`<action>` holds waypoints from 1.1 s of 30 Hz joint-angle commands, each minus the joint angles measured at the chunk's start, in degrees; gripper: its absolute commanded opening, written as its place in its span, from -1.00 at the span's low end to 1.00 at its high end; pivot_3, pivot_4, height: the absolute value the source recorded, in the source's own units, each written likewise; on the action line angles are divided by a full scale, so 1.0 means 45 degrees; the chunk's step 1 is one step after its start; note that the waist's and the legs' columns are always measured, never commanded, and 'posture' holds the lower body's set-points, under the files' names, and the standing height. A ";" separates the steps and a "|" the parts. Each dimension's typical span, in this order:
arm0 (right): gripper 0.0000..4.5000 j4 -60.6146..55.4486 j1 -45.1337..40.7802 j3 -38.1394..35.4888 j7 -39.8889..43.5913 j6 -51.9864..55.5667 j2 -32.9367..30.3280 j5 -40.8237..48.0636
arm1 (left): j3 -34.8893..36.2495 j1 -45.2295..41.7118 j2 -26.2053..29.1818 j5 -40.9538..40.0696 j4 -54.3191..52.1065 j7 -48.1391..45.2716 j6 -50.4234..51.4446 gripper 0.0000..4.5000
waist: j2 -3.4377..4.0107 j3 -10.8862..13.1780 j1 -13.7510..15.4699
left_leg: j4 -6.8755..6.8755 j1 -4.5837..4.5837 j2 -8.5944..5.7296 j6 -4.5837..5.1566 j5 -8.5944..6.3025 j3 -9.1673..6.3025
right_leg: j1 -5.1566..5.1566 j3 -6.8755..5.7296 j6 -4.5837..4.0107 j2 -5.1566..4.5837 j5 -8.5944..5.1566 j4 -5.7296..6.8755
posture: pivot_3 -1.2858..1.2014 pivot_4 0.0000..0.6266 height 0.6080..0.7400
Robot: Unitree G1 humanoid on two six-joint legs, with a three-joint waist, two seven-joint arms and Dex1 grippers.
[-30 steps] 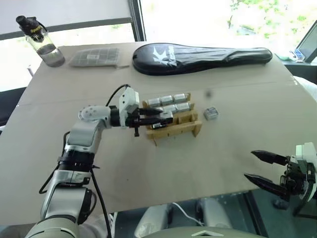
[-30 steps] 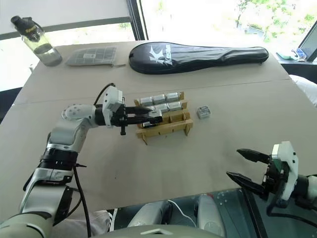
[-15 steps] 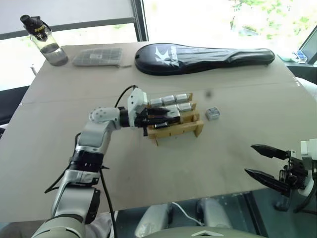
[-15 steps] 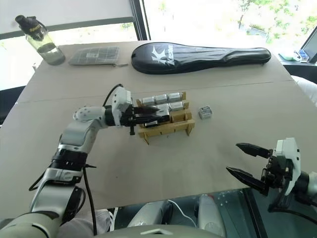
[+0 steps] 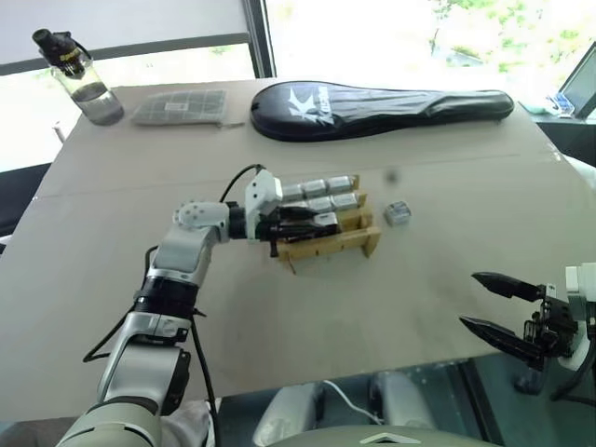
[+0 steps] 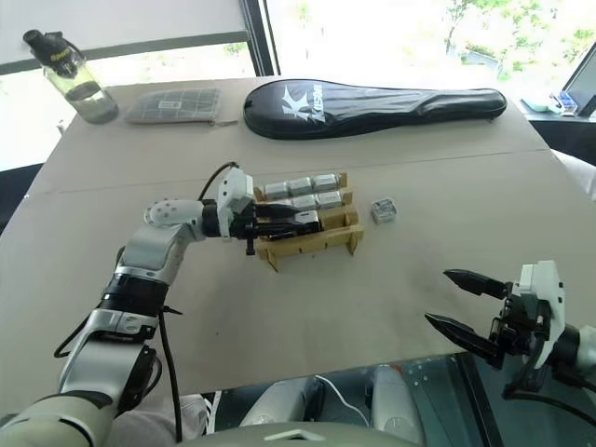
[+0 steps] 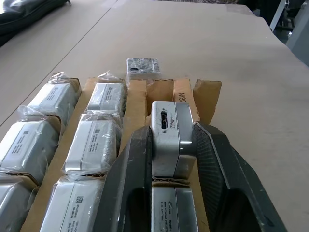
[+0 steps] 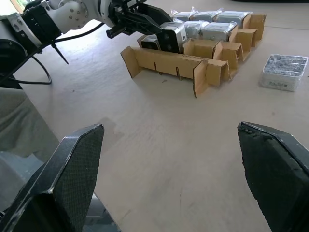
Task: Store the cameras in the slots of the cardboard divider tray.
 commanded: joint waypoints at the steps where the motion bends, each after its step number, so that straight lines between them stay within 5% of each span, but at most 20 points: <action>1: 0.96 -0.0118 -0.0120 -0.0252 0.0008 -0.0167 0.0048 0.0162 | 0.0067 0.0116 0.0243 0.0110 0.0289 -0.0250 -0.0463 -0.69 | 0.0001 -0.0001 -0.0004 | 0.0000 0.0000 0.0000 0.0000 0.0000 0.0000 | 0.0000 0.0000 0.0000 0.0000 0.0000 0.0000 | 0.03 -0.52 1.00; 4: 0.96 -0.0073 -0.0159 -0.0252 0.0045 -0.0168 0.0027 0.0119 | 0.0055 0.0106 0.0136 0.0047 0.0440 -0.0208 -0.0385 -0.69 | 0.0002 -0.0001 -0.0002 | 0.0000 0.0002 0.0000 0.0000 0.0000 0.0001 | 0.0000 0.0000 0.0000 0.0001 0.0000 0.0002 | 0.03 -0.52 1.00; 12: 1.00 -0.0031 -0.0213 -0.0325 0.0047 -0.0060 -0.0077 0.0156 | 0.0036 -0.0099 0.0119 0.0377 0.0644 0.0337 -0.0714 0.91 | 0.0000 -0.0004 0.0062 | 0.0005 0.0001 -0.0001 0.0000 0.0000 0.0000 | 0.0004 -0.0003 0.0000 -0.0004 0.0000 0.0004 | 0.03 -0.52 1.00; 13: 1.00 0.0022 -0.0365 -0.0173 -0.0272 -0.0039 -0.0076 -0.0134 | 0.0134 -0.0088 0.0168 0.0281 0.0411 0.0392 -0.0658 1.00 | -0.0001 -0.0005 0.0064 | 0.0007 0.0001 -0.0001 0.0000 0.0000 -0.0001 | 0.0004 -0.0004 0.0000 -0.0004 0.0000 0.0007 | 0.03 -0.52 1.00; 20: 1.00 0.0694 -0.3503 0.2072 -0.4590 0.0688 0.0498 -0.3308 | 0.1194 0.0167 0.0654 -0.1379 -0.2806 0.0950 0.1410 1.00 | -0.0008 -0.0008 -0.0071 | 0.0008 0.0008 0.0000 -0.0001 0.0001 0.0014 | -0.0006 0.0014 0.0000 -0.0002 0.0000 0.0029 | 0.03 -0.52 1.00; 29: 1.00 0.4430 -0.8698 0.4963 -0.8850 0.1687 0.3652 -0.6025 | 0.3398 0.3235 0.3219 -0.3187 -0.7839 0.1907 0.4726 1.00 | -0.0003 -0.0010 -0.0367 | -0.0013 -0.0004 -0.0005 -0.0003 0.0002 -0.0009 | -0.0028 -0.0006 -0.0001 -0.0002 0.0000 0.0003 | 0.03 -0.52 1.00; 33: 1.00 0.5437 -0.9526 0.5590 -0.8844 0.1192 0.4589 -0.6564 | 0.4520 0.4021 0.3684 -0.3948 -0.9319 0.3091 0.5696 1.00 | 0.0014 -0.0002 -0.0291 | -0.0029 0.0009 0.0003 -0.0004 0.0001 0.0030 | -0.0045 0.0026 -0.0003 0.0010 -0.0001 0.0016 | 0.03 -0.52 1.00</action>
